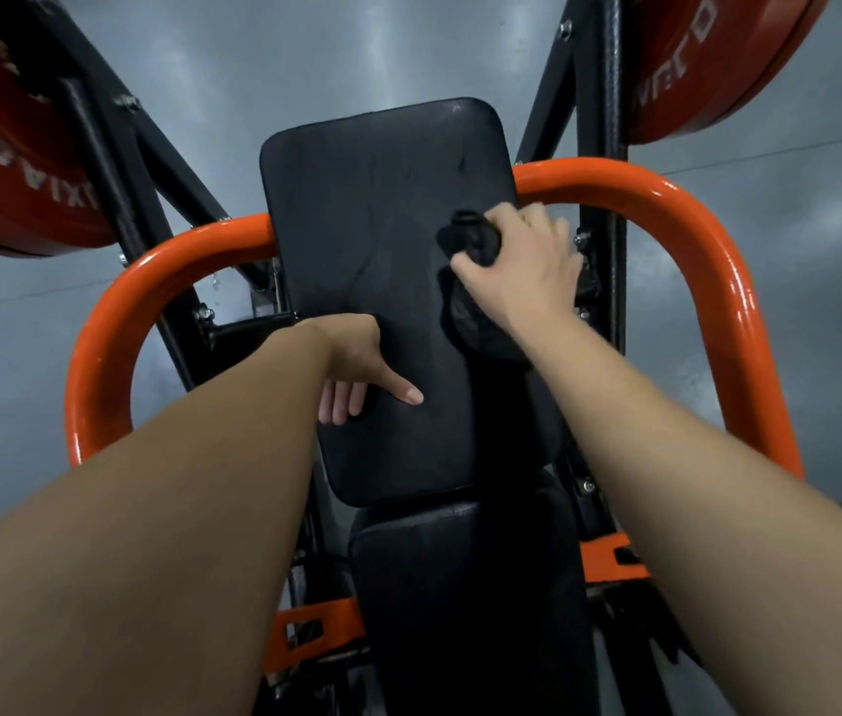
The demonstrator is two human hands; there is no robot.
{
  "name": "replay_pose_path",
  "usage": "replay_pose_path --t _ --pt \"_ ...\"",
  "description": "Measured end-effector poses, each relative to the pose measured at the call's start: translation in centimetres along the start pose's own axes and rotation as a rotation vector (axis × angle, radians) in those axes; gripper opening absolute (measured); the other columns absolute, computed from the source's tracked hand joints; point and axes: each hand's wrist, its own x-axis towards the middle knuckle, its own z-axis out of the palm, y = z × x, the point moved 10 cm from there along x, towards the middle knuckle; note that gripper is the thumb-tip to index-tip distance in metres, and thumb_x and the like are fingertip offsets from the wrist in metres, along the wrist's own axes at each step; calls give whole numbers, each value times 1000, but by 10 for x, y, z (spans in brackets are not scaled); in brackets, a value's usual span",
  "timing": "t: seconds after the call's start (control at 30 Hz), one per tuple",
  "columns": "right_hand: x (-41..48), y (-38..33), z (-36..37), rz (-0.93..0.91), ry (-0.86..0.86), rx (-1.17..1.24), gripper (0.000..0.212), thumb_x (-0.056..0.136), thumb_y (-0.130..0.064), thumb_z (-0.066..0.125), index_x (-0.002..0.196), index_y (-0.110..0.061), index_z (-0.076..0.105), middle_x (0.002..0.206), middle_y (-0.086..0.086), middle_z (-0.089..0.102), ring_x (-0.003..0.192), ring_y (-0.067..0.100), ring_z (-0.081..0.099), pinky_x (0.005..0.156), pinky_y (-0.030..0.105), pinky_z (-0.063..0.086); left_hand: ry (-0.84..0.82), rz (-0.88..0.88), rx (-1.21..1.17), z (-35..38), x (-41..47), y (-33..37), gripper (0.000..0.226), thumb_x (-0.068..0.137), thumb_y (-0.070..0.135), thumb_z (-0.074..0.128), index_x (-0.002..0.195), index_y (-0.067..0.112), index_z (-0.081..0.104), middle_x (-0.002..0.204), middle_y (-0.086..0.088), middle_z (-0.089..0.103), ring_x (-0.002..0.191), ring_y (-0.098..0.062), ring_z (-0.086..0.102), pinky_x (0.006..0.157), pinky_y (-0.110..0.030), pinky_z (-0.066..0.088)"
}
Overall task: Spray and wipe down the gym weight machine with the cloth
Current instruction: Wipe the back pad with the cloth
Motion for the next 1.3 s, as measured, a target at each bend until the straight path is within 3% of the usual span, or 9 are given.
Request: replay_pose_path --t 0.23,0.4,0.57,0.67,0.9,1.03,1.17,1.23,1.3 --pt "-80 18 24 50 143 -60 44 76 -59 61 107 -28 65 111 3 58 103 33 53 79 46 44 -12 10 3 0 2 -1 75 75 67 78 79 -8 74 72 -21 74 69 -32 76 61 -33 60" --pt "-165 26 48 -86 88 -96 39 71 -55 63 97 -26 66 101 0 59 90 31 54 70 42 43 -15 22 22 1 3 1 78 75 71 75 79 -7 74 72 -19 75 68 -32 76 68 -35 62" --pt "-142 16 42 -227 90 -119 39 72 -59 59 92 -27 65 95 -1 59 87 31 53 68 42 41 -29 37 39 1 2 0 77 78 71 72 78 -6 75 72 -18 75 68 -30 76 69 -35 62" --pt "-86 -2 32 -250 95 -146 40 74 -61 58 94 -27 64 99 2 58 94 33 53 74 43 41 -42 42 19 1 5 -1 76 79 70 73 78 -6 74 72 -19 75 69 -31 76 68 -36 62" --pt "25 -25 6 -51 60 -37 41 83 -62 57 112 -32 61 119 -1 58 114 30 49 89 48 43 -19 14 5 -1 5 -3 77 75 70 76 77 -6 74 71 -19 74 66 -31 76 61 -33 59" --pt "-37 -16 6 -38 210 13 50 81 -59 54 122 -32 62 129 -2 56 119 30 50 90 50 46 -11 7 22 1 4 -1 78 76 70 75 79 -7 74 71 -20 74 68 -31 76 66 -34 62" --pt "-116 -7 24 -222 71 56 83 83 -61 54 156 -24 39 164 1 33 152 28 27 119 55 29 -4 8 35 1 4 -1 77 81 70 70 80 -7 75 71 -18 75 69 -30 77 67 -34 62" --pt "-142 4 31 -254 17 54 96 82 -63 57 162 -19 26 170 2 20 157 26 14 124 56 19 -20 6 37 2 4 -1 79 81 71 69 80 -7 74 72 -18 75 70 -30 77 72 -36 63" --pt "-153 16 32 -292 26 74 96 81 -59 63 159 -15 32 168 5 25 156 28 18 123 56 24 -50 12 34 5 4 1 79 80 72 70 81 -7 74 73 -18 75 70 -29 77 77 -37 63"
